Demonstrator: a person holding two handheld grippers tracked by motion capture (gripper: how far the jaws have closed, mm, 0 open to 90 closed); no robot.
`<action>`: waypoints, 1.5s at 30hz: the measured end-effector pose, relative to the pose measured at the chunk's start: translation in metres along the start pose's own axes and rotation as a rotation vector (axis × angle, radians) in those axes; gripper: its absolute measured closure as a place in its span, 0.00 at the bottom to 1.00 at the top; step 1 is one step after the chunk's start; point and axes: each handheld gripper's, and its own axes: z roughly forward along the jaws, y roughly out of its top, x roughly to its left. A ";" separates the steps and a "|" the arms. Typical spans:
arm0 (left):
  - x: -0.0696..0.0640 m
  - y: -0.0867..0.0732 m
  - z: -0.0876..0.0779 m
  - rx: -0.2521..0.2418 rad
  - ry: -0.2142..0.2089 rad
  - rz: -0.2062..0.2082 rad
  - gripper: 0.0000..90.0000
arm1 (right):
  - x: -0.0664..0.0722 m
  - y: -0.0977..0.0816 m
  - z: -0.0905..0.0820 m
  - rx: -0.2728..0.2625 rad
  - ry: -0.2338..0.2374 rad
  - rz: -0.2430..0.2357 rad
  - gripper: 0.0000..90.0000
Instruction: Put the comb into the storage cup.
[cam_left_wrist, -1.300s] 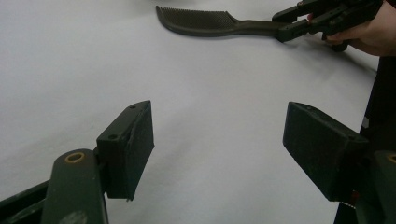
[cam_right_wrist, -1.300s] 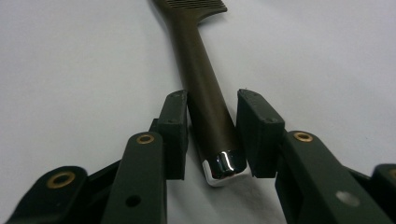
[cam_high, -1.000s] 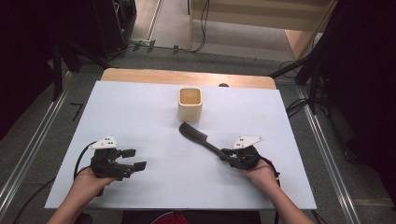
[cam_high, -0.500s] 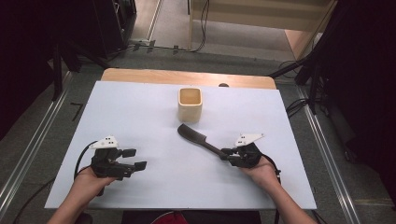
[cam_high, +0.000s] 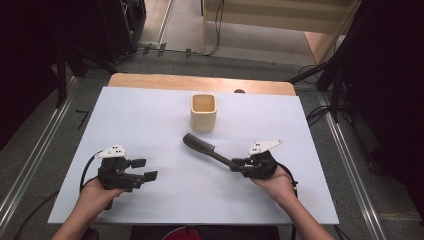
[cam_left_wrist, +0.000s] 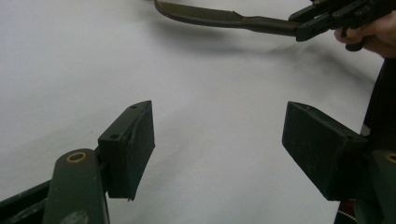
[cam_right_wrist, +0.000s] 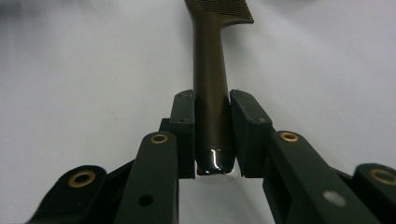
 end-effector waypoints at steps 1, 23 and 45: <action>0.000 0.001 0.000 -0.006 -0.002 -0.006 0.30 | 0.003 0.002 0.001 -0.006 0.010 -0.006 0.78; -0.005 0.011 0.009 -0.020 -0.047 -0.139 0.29 | 0.028 0.037 0.006 -0.068 0.015 0.052 0.78; 0.007 0.036 0.019 -0.039 0.005 -0.203 0.27 | 0.066 0.073 0.045 -0.133 -0.096 0.066 0.78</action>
